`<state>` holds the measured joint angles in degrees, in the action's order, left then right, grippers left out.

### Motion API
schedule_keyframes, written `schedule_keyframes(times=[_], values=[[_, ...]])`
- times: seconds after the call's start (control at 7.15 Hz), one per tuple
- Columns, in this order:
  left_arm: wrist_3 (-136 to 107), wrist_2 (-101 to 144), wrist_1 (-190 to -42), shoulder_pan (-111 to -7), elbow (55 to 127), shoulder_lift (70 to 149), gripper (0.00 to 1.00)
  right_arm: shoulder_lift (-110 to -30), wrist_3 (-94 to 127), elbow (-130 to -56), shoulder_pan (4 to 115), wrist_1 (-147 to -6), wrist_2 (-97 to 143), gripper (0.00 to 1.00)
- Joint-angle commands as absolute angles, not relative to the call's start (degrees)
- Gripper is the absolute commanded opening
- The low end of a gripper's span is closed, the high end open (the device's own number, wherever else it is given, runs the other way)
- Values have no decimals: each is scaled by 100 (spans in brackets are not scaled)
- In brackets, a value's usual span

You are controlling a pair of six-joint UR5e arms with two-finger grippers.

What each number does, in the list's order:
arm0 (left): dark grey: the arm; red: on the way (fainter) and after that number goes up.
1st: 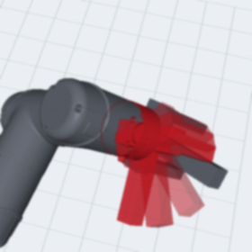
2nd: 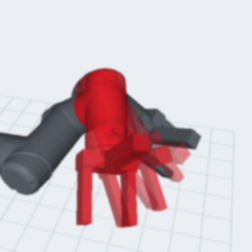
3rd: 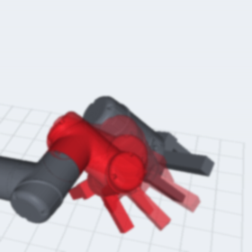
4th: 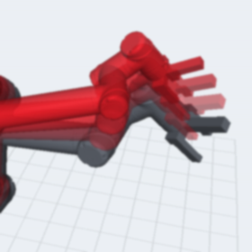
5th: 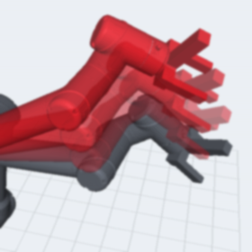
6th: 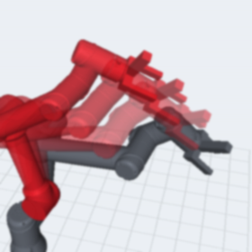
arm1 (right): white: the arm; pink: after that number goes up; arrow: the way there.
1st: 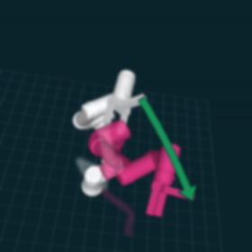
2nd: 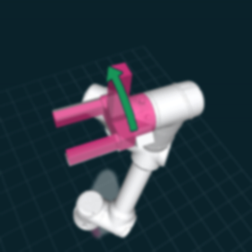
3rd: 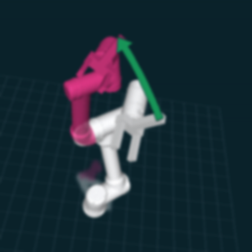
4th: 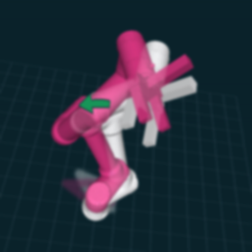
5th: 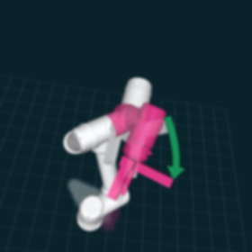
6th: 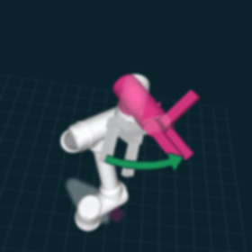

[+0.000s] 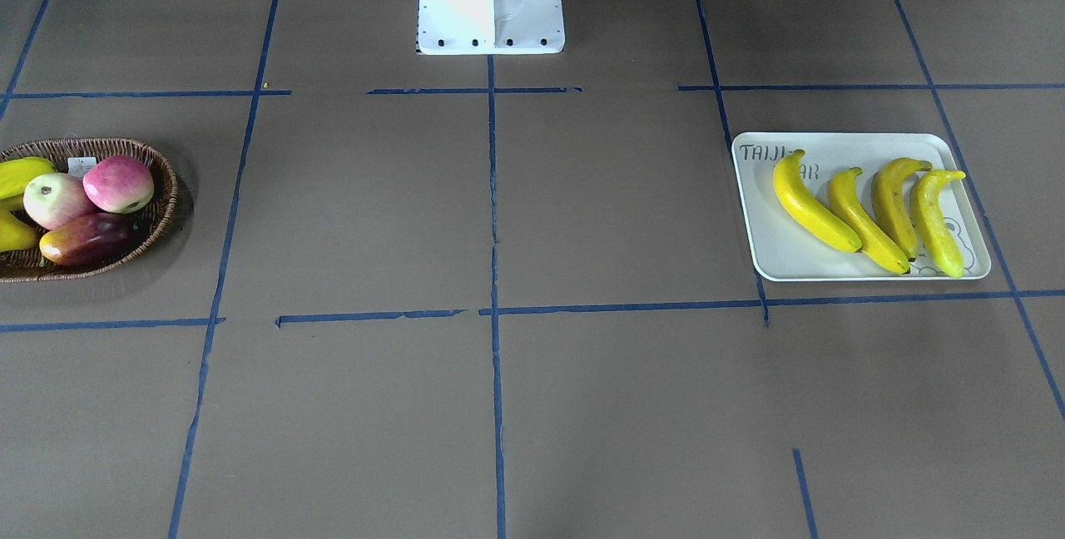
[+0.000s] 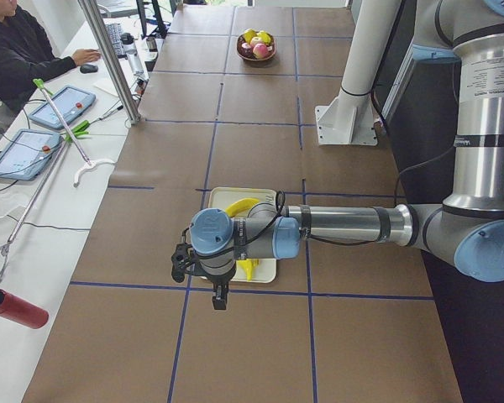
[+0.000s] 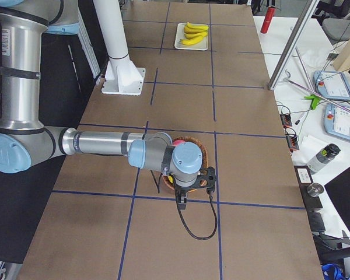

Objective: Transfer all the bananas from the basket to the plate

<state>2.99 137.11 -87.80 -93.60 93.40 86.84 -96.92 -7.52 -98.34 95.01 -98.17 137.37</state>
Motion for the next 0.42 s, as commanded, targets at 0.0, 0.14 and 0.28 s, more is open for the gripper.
schedule_keyframes(times=[0.0, 0.14, 0.28], values=[[299, 13711, -8780, -9360, 9334, 8684, 100, -9686, -721, -9835, 9501, -9817, 13737, 100], [299, 13711, -8789, -9360, 9325, 8684, 100, -9677, -712, -9835, 9501, -9817, 13737, 100], [299, 13711, -8789, -9360, 9316, 8692, 100, -9677, -703, -9835, 9501, -9817, 13737, 100]])
